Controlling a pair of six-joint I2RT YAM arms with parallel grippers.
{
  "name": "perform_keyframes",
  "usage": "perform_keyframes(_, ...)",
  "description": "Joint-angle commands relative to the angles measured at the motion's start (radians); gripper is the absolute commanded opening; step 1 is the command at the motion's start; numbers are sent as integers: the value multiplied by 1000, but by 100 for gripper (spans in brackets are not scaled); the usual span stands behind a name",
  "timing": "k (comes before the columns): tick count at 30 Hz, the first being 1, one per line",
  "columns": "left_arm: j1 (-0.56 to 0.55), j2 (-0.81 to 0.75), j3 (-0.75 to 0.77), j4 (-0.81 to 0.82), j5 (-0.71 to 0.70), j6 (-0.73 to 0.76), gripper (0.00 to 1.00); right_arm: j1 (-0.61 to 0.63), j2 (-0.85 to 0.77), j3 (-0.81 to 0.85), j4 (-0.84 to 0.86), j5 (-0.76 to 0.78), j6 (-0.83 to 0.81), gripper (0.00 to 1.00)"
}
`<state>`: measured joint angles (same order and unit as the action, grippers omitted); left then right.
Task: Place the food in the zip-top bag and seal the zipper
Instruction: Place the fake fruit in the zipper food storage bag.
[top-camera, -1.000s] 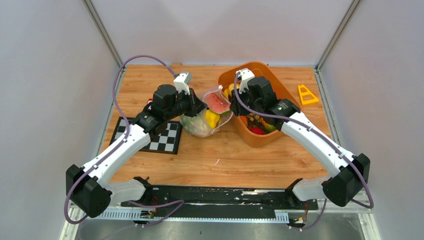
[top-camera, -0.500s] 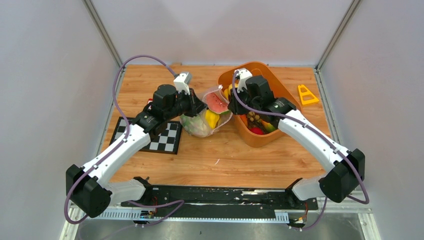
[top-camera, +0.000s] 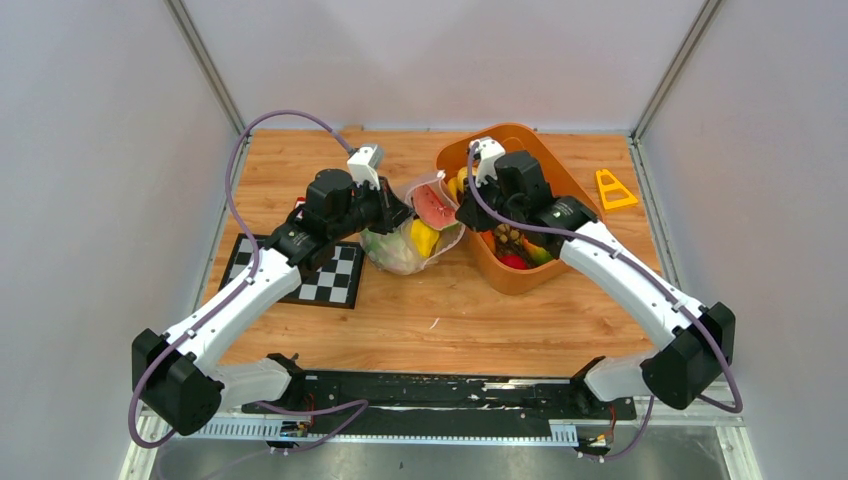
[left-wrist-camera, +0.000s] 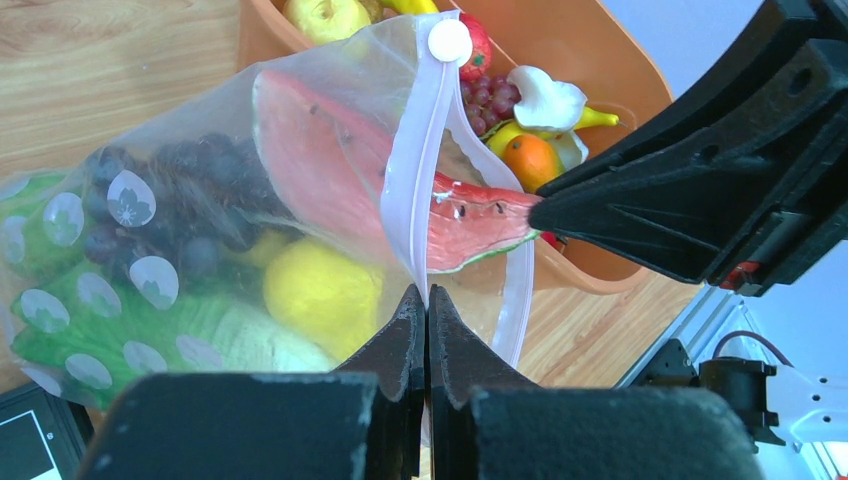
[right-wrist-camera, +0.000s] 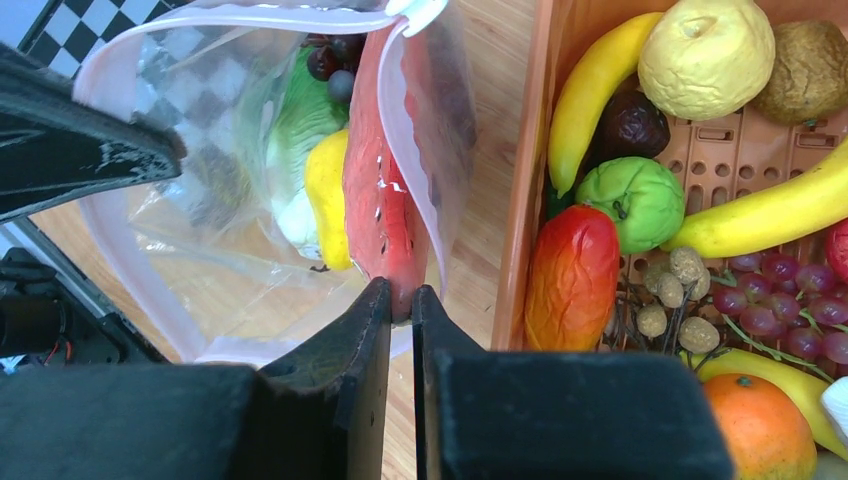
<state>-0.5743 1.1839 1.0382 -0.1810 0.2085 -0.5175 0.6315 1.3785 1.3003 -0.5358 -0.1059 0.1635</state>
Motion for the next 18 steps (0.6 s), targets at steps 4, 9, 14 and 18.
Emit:
perform_keyframes(4, 1, 2, 4, 62, 21, -10, 0, -4, -79, 62, -50, -150, -63, 0)
perform_keyframes(9, -1, 17, 6, 80, 45, -23, 0, 1, -46, 73, 6, -185, 7, 0)
perform_keyframes(14, -1, 15, 12, 81, 54, -28, 0, 55, 52, 130, 38, -10, 53, 0)
perform_keyframes(18, -1, 4, 11, 86, 52, -31, 0, 61, 97, 110, 182, -61, 151, 0)
